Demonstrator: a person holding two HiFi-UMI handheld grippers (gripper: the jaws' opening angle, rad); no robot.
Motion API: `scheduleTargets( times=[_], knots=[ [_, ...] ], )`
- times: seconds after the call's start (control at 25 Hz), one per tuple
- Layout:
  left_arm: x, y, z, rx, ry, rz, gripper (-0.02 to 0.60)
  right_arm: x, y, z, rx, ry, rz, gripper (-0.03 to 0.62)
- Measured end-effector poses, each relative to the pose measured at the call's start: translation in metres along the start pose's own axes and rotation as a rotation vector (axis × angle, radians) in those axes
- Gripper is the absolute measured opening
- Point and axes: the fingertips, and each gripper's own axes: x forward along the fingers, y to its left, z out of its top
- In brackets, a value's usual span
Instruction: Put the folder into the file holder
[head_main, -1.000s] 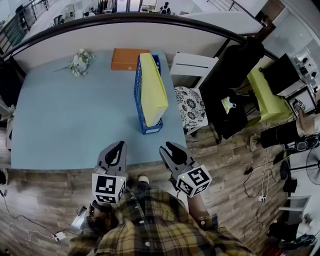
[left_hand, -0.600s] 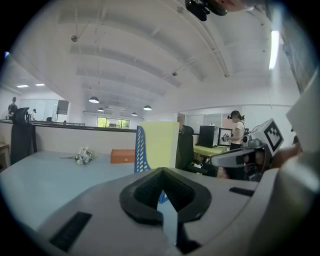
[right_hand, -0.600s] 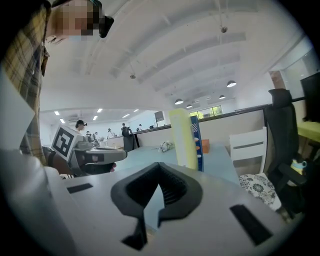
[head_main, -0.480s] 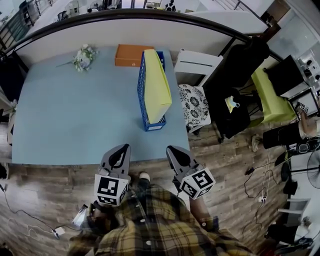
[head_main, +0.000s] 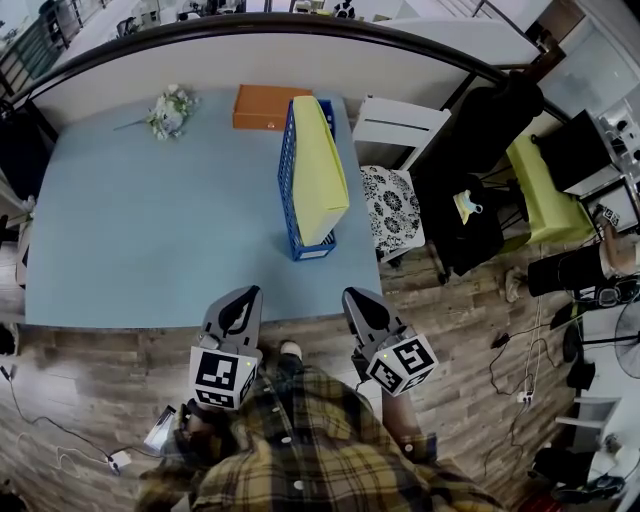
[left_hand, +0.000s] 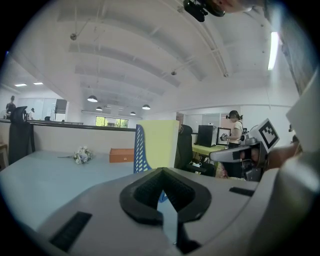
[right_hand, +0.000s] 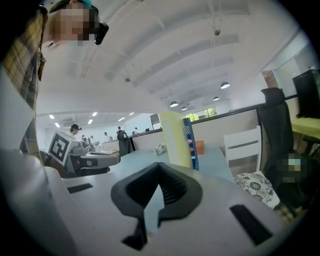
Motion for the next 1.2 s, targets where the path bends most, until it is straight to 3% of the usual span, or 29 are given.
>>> scheduleTargets(
  times=[1.2],
  knots=[
    [-0.0034, 0.0037, -0.0013, 0.010, 0.012, -0.010, -0.008, 0.0027, 0.0017, -0.0035, 0.011, 0.020, -0.023, 0.002]
  ],
)
